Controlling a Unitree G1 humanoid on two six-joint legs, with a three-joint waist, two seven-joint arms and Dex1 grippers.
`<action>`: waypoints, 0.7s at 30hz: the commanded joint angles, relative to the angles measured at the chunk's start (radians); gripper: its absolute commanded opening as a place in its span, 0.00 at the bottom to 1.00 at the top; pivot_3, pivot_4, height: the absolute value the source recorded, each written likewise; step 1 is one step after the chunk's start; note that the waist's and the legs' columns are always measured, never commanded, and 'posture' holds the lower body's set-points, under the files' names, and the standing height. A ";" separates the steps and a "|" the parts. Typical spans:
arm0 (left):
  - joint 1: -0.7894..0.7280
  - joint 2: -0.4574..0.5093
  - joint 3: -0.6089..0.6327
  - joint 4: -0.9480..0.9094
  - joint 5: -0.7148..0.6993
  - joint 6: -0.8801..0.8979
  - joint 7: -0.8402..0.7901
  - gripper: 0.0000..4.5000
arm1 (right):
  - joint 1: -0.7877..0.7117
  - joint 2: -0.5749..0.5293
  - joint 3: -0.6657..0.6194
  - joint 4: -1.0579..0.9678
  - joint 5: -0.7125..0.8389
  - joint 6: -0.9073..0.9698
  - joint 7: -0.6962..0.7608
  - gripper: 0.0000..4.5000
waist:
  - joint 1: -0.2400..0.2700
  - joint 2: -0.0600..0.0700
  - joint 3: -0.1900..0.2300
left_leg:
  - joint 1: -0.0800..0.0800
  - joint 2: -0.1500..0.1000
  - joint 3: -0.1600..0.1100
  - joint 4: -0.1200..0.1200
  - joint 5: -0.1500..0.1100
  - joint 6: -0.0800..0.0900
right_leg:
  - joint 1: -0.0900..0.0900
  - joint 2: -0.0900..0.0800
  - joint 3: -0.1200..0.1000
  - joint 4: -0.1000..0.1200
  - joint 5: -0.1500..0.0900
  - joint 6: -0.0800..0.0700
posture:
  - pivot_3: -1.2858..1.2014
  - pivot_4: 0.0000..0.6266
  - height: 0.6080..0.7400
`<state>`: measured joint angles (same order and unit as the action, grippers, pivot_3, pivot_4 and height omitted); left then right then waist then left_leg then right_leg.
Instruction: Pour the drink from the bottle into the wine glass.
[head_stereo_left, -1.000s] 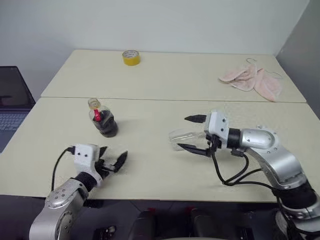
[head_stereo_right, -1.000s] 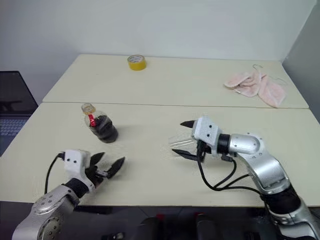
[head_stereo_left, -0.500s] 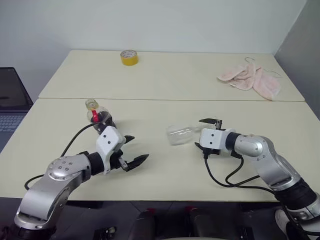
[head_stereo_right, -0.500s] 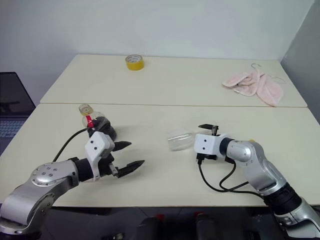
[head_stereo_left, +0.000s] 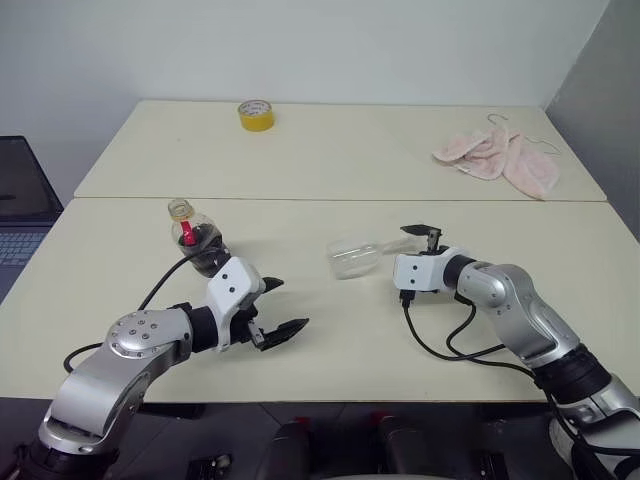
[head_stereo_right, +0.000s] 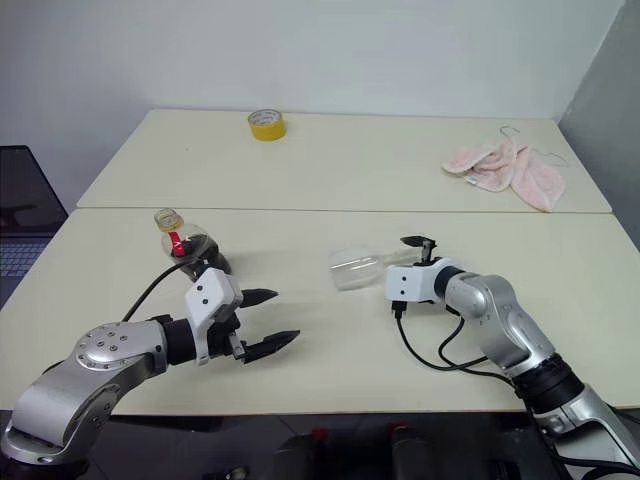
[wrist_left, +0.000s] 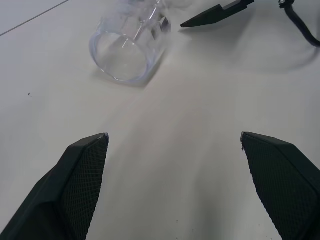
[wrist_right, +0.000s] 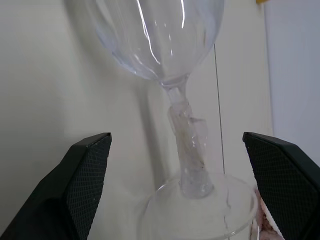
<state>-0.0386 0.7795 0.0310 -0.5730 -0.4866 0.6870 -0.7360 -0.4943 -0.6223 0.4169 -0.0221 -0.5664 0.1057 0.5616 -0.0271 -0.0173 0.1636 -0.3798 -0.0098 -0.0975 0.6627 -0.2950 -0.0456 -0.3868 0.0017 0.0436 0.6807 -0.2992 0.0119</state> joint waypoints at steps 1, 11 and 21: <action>-0.011 -0.007 -0.004 -0.012 0.001 -0.016 -0.005 0.99 | -0.045 0.028 -0.002 0.035 -0.045 -0.032 -0.053 1.00 | -0.001 0.000 0.000 | 0.000 0.000 0.000 0.000 0.000 0.000 | 0.000 0.000 0.000 0.000 0.000 0.000 | 0.52 0.24 1.00; -0.014 -0.015 -0.002 -0.010 -0.010 -0.003 -0.008 1.00 | -0.100 0.122 0.006 0.172 -0.112 -0.061 -0.147 0.96 | -0.003 0.000 0.000 | 0.000 0.000 0.000 0.000 0.000 0.000 | 0.000 0.000 0.000 0.000 0.000 0.000 | 0.52 0.24 1.00; -0.024 -0.024 -0.001 -0.006 -0.012 0.005 -0.003 1.00 | -0.064 0.170 -0.034 0.176 -0.096 -0.040 -0.189 0.26 | -0.003 0.000 0.000 | 0.000 0.000 0.000 0.000 0.000 0.000 | 0.000 0.000 0.000 0.001 0.000 0.000 | 0.52 0.24 1.00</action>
<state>-0.0523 0.7598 0.0252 -0.5724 -0.4890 0.6919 -0.7356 -0.5619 -0.4569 0.4164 0.2009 -0.6823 0.0586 0.3914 -0.0303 -0.0173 0.1636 -0.3797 -0.0097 -0.0977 0.6627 -0.2950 -0.0457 -0.3869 0.0021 0.0437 0.6813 -0.2992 0.0118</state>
